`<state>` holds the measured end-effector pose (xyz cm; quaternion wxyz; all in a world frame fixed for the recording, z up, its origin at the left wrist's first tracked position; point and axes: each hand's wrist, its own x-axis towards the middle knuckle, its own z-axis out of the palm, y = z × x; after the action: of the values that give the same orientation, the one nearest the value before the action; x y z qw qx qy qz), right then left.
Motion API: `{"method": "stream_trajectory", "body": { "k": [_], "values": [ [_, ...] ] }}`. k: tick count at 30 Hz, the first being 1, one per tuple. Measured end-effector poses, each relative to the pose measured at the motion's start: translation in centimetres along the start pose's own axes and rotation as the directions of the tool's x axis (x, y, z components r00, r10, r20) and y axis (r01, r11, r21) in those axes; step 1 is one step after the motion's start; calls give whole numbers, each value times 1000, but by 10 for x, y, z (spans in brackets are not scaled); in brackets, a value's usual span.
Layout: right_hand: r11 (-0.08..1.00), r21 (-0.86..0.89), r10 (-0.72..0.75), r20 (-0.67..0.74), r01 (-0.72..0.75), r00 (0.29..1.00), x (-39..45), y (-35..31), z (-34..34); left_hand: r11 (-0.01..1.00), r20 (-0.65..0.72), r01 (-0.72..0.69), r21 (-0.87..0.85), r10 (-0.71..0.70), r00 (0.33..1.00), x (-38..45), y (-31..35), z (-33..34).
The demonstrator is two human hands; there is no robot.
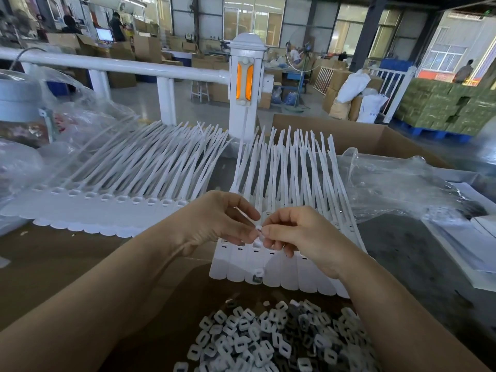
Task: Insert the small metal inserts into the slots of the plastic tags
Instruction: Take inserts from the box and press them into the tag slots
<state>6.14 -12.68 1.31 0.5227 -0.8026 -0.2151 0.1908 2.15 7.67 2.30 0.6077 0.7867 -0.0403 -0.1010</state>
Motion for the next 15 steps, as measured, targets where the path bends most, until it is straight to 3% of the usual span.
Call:
{"method": "stream_trajectory", "body": {
  "k": [3,8,15],
  "values": [
    [1000,3,8,-8,-8,1000,0,-1,0,999,-24,-2,50,3,1000,-1,1,-4],
    [999,-38,5,-8,-6,1000,0,-1,1,947,-101,-31,321,66,993,3,-1,5],
    [998,-63,3,-31,-5,1000,2,1,5,925,-96,-5,381,45,994,3,0,7]
  ]
}}
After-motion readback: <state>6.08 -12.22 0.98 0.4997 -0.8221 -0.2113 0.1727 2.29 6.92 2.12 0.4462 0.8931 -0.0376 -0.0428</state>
